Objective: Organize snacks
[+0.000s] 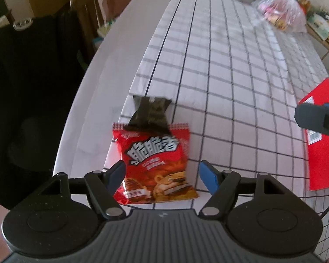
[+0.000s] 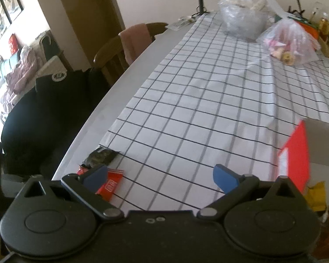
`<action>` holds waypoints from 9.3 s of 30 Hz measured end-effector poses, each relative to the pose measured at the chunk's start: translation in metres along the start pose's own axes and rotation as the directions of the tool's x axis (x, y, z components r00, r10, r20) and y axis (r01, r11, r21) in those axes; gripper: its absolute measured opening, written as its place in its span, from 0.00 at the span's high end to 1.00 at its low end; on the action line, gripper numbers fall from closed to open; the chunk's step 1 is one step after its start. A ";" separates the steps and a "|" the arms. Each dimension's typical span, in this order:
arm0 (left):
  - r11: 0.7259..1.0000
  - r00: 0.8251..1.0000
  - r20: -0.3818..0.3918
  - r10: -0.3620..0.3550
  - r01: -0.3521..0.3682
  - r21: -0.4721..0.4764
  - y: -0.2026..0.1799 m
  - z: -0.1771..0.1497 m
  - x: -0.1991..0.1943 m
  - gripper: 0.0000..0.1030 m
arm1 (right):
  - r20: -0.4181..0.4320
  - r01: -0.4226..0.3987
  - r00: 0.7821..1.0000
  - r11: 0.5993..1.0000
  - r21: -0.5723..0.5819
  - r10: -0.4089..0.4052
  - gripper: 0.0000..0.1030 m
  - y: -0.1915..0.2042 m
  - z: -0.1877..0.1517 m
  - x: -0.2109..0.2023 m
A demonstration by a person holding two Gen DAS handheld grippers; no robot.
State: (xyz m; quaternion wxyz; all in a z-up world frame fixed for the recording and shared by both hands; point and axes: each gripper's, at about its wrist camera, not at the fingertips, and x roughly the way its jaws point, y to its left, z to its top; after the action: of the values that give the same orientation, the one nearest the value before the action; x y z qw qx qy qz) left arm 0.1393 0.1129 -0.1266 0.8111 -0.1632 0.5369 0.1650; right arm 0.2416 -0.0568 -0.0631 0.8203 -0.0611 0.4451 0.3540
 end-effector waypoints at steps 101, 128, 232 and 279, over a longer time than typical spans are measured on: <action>0.971 0.971 0.182 -0.157 0.119 0.206 -0.150 -0.021 -0.089 0.37 | 0.060 -0.030 0.998 0.977 0.209 0.018 0.67 -0.135 -0.047 -0.119; 0.900 0.965 0.142 -0.219 0.143 0.413 -0.336 -0.006 -0.067 0.37 | 0.091 0.166 0.974 0.923 0.347 -0.210 0.67 -0.288 -0.090 -0.172; 0.900 0.867 0.346 -0.358 0.221 0.376 -0.283 -0.088 -0.164 0.03 | 0.468 0.189 0.840 0.956 0.224 -0.275 0.00 -0.200 -0.170 -0.265; 0.902 0.874 0.346 -0.342 0.203 0.380 -0.288 -0.093 -0.165 0.03 | 0.455 0.171 0.844 0.947 0.273 -0.283 0.00 -0.197 -0.176 -0.257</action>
State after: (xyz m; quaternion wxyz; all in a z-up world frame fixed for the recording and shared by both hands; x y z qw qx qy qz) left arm 0.1303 -0.2004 0.0173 0.9351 -0.0615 0.3486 -0.0155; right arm 0.1551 -0.4110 -0.0118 0.9437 0.0694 0.2497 0.2058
